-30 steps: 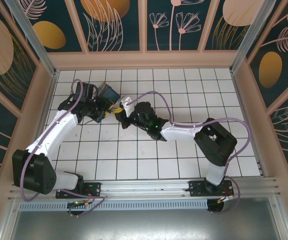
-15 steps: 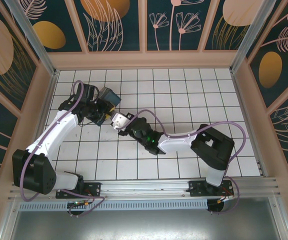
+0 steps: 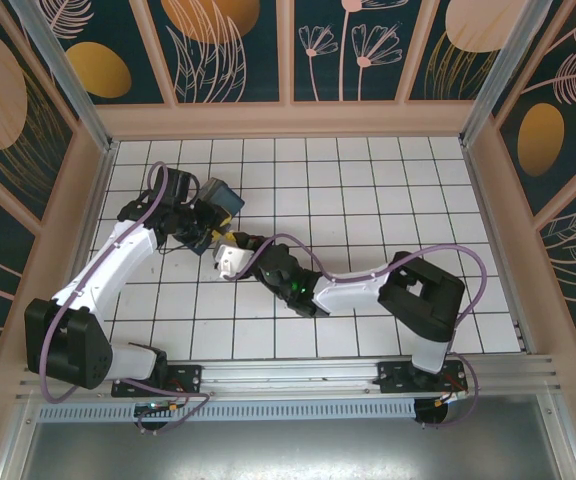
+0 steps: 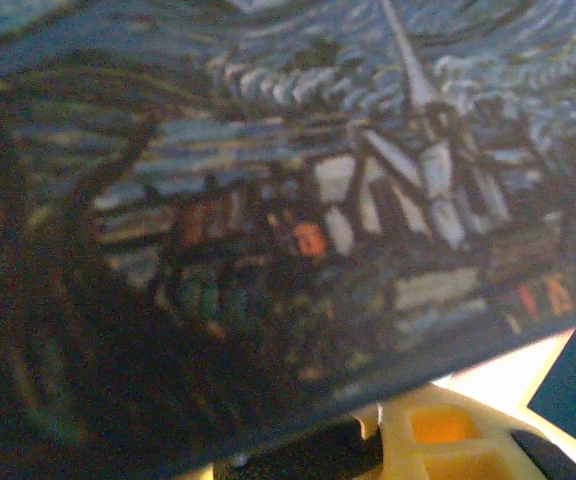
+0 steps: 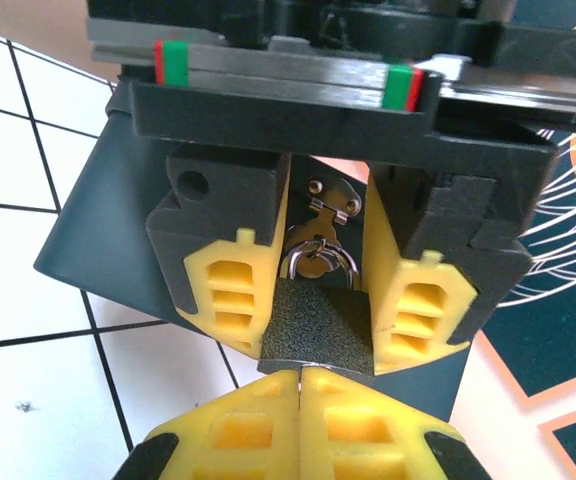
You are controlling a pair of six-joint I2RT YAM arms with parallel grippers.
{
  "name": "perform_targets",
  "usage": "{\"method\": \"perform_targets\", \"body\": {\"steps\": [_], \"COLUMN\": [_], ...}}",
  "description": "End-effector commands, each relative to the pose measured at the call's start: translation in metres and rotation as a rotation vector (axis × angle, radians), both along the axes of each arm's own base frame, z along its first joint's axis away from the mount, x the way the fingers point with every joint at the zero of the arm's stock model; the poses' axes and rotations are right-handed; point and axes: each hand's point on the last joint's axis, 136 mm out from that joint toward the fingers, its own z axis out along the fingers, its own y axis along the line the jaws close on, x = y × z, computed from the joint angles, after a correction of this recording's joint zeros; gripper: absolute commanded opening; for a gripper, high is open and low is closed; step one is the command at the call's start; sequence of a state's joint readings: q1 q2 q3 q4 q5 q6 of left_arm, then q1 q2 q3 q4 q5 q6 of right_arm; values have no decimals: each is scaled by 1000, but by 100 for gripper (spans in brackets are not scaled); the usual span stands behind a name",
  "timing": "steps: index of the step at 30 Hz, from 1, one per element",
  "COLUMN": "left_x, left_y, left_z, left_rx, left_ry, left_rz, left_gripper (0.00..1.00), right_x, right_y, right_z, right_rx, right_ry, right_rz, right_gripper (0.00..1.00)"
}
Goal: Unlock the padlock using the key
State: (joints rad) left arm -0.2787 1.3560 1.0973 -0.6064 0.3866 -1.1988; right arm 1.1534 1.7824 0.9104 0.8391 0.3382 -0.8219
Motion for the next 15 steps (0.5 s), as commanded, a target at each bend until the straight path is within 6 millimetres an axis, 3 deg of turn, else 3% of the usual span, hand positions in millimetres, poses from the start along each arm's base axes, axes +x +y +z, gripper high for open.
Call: {"method": "perform_targets", "body": {"steps": [1, 3, 6, 9, 15], "left_x": [21, 22, 24, 24, 24], "left_y": [-12, -12, -11, -10, -11], "left_z": [55, 57, 58, 58, 56], "left_rx": [-92, -94, -95, -92, -95], "left_ry": [-192, -200, -203, -203, -200], "left_rz": [-23, -23, -19, -14, -16], "left_gripper": [16, 16, 16, 16, 16], "right_x": [-21, -26, -28, -23, 6], "right_y": [-9, -16, -24, -32, -43], "right_z": [-5, 2, 3, 0, 8], "right_rx": [16, 65, 103, 121, 240], "right_ry": [148, 228, 289, 319, 408], "right_rz": [83, 112, 112, 88, 0], "right_gripper": [15, 27, 35, 37, 37]}}
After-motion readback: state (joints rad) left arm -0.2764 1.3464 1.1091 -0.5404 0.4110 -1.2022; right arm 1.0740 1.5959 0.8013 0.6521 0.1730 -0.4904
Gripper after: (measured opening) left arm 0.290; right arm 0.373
